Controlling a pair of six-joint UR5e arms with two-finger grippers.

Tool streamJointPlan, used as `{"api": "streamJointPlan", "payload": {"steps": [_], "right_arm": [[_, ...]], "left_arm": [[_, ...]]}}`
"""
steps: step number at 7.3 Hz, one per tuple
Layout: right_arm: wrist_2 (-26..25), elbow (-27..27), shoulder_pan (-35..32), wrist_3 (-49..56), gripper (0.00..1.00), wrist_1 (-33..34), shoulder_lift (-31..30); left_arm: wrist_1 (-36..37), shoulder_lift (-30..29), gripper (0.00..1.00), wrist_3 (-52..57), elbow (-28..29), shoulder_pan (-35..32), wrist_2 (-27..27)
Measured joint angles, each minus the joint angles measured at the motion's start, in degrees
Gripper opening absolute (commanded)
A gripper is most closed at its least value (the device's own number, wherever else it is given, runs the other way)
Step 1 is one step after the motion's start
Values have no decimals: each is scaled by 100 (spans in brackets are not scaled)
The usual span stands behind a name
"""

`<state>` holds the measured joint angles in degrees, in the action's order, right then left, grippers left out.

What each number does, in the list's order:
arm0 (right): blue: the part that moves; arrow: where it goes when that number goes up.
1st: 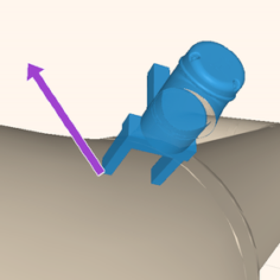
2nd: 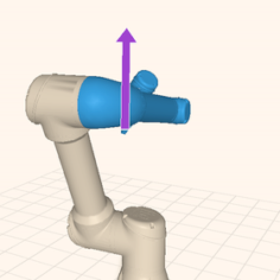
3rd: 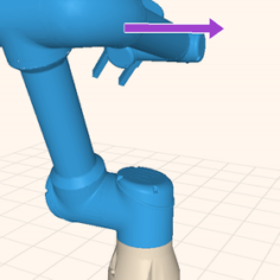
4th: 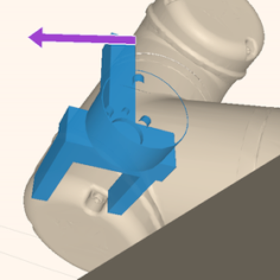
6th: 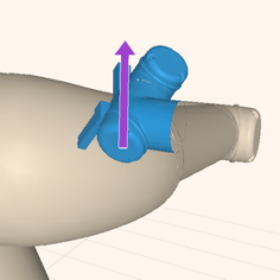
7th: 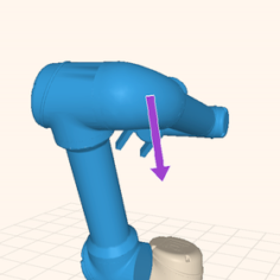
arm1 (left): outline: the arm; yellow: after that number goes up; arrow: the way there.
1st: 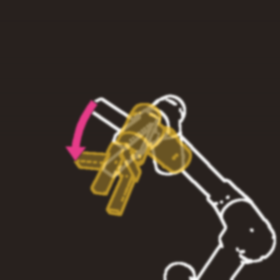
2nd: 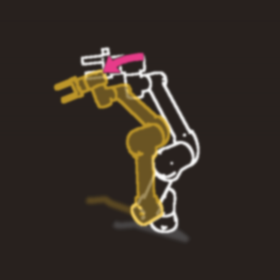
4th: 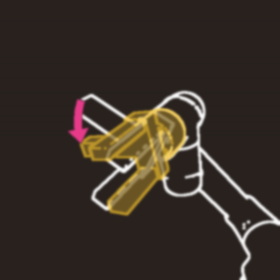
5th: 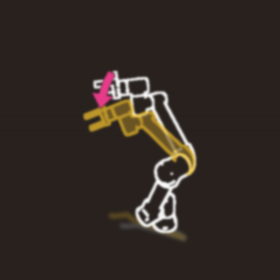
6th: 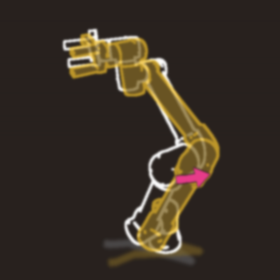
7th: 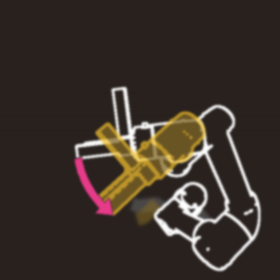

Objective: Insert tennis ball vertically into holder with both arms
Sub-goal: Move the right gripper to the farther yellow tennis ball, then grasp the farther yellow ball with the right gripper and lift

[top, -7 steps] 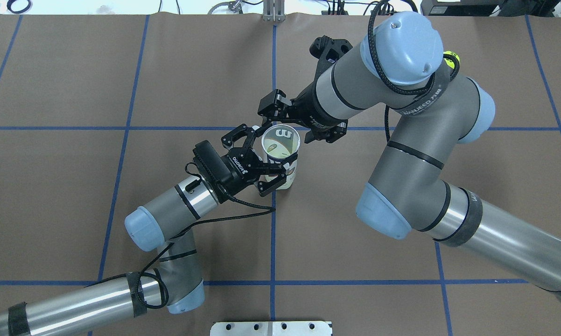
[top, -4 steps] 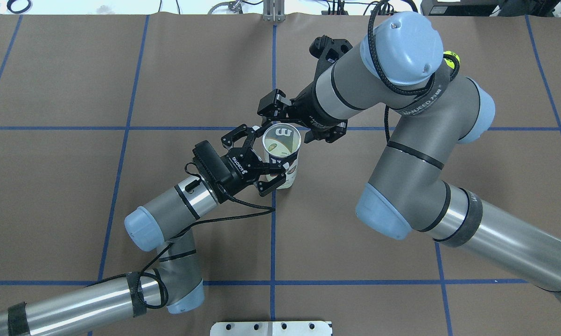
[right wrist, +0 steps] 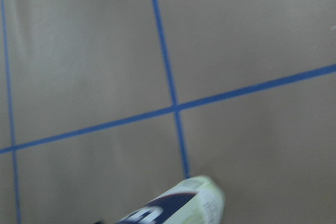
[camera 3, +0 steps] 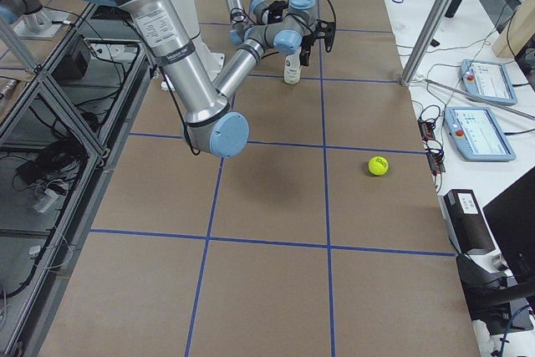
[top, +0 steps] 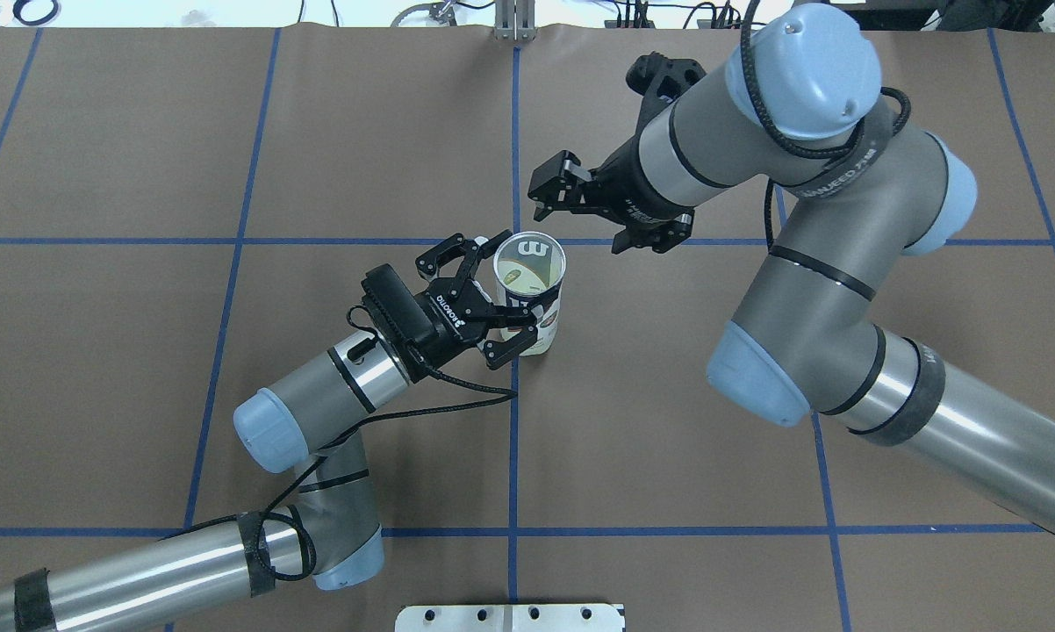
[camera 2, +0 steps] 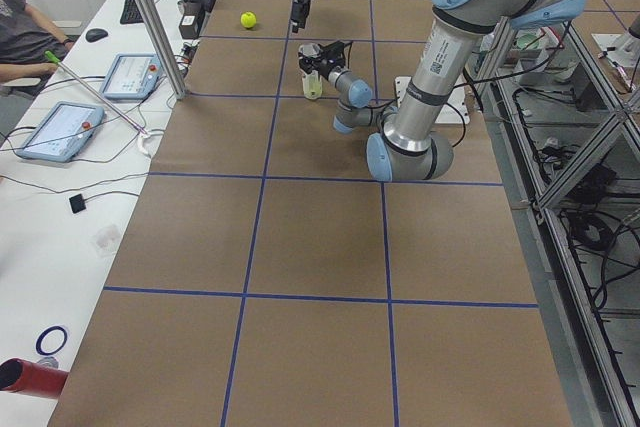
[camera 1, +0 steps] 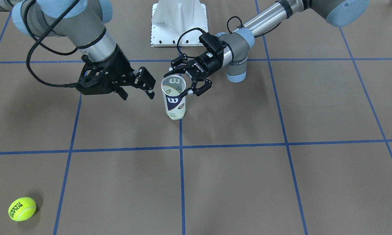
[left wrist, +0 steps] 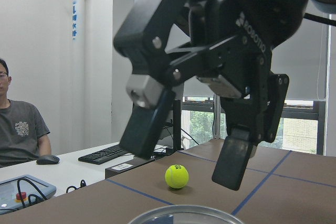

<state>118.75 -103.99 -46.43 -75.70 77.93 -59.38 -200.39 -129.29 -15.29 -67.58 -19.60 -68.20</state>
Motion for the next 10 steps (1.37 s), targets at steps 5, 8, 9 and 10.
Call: {"api": "streamJointPlan", "payload": {"steps": [5,8,9,10], "right_arm": [[-230,2970,-1598,3007,99,-563,58],[-719,4253,-1639,2427,99,-1622,402],[-843,4532,-1573,2031,99,-2032,435],[-1008,4701,-1475,1836,99,-2264,451]], "left_arm": [[-102,9,87,8,15,6,0],[-106,2,87,9,16,1,0],[-106,1,87,9,16,0,0],[-106,0,87,9,12,0,0]]}}
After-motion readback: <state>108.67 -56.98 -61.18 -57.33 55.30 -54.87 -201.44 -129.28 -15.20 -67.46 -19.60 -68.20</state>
